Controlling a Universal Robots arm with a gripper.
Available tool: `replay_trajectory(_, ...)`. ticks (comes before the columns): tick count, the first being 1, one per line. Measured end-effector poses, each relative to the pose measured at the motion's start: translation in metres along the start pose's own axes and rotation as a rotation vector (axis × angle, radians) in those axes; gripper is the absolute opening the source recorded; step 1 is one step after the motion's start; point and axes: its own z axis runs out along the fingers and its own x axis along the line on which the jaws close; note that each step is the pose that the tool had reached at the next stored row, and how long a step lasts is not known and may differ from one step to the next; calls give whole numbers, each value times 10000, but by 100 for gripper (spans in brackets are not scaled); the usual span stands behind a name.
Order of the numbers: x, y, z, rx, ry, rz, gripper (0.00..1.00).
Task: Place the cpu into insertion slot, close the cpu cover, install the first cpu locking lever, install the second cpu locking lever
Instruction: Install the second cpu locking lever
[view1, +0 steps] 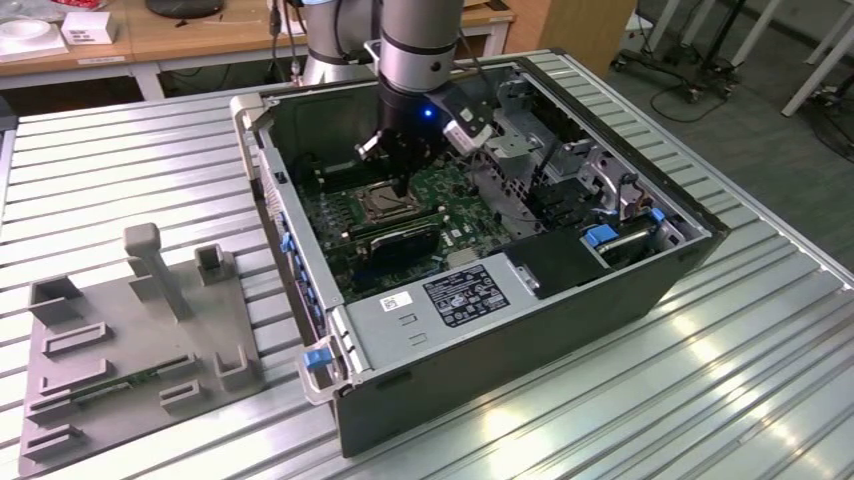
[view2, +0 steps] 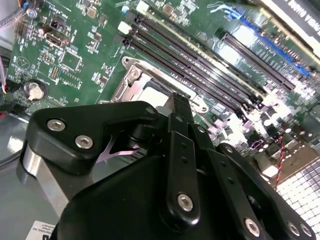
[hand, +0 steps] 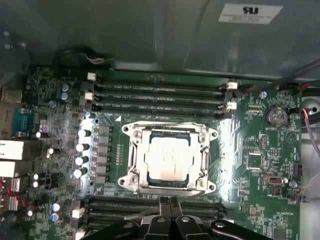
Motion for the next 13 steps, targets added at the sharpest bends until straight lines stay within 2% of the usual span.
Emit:
replay_trajectory(4, 2, -34, -2, 0, 0, 0, 11)
replay_trajectory(7, 5, -37, -2, 0, -1, 1, 11)
replay_trajectory(13, 60, -35, 3, 30, -52, -8, 11)
